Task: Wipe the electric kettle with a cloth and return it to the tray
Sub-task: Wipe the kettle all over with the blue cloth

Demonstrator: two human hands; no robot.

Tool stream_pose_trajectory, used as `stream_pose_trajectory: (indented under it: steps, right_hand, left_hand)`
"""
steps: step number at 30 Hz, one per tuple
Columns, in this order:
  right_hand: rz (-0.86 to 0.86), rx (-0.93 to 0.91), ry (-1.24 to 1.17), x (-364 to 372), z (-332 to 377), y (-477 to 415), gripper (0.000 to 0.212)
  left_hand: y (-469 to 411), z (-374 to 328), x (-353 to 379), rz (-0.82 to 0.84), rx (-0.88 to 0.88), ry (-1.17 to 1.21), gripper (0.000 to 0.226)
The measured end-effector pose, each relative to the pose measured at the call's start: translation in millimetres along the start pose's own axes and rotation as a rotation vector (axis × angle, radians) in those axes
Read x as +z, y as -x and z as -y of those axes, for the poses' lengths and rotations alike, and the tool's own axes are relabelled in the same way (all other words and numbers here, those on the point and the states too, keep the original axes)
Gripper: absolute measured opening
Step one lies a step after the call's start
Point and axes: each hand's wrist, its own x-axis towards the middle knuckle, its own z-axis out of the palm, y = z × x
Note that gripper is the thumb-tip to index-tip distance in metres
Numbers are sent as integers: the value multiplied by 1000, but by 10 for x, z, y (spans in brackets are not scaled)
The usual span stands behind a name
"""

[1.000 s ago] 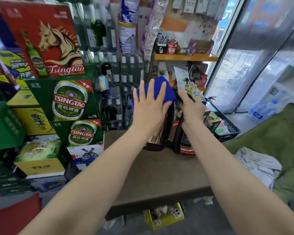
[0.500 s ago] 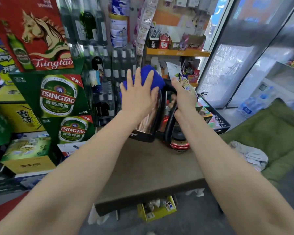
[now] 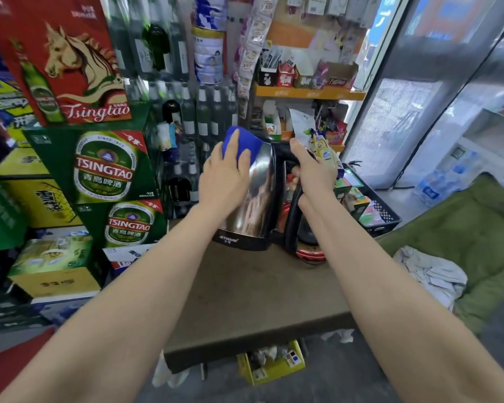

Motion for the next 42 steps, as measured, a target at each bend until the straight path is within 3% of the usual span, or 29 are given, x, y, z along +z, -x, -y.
stream_pose_trajectory:
  steps: [7,10,14,16,21,24,27,32,34,38,42]
  right_hand:
    - [-62,-73,-8,51,-30,3,34]
    - [-17,-90,40,102,-125,77,30]
    - [22,-89,92,41,-222,93,30]
    - [21,-115,123,20,-226,77,30]
    - [-34,-84,104,46,-196,54,35]
    - [2,-40,52,95,-231,106,27]
    - [5,-6,24,150,-235,136,28]
    - [-2,-53,99,192,-179,85,33]
    - [0,-47,80,196,-181,54,31]
    - [0,-3,81,231,-243,61,29]
    - [77,-43,129,269,-310,57,35]
  left_hand:
    - [800,-88,488,-26,301,-471,59]
    - [435,-91,369,-69,170,-422,60]
    - [20,114,89,-2,-38,69,57]
    - [137,188,87,33,-63,163,57]
    - [704,108,466,-50,140,-407,62]
    - [553,31,436,-96,233,-520,62]
    - [297,100,304,-71,198,-447,61]
    - [196,299,200,-51,-88,20,61]
    - [389,304,265,-46,-79,-74,60]
    - [606,218,353,-85,156,-402,59]
    - [121,303,171,-70,26,-177,55]
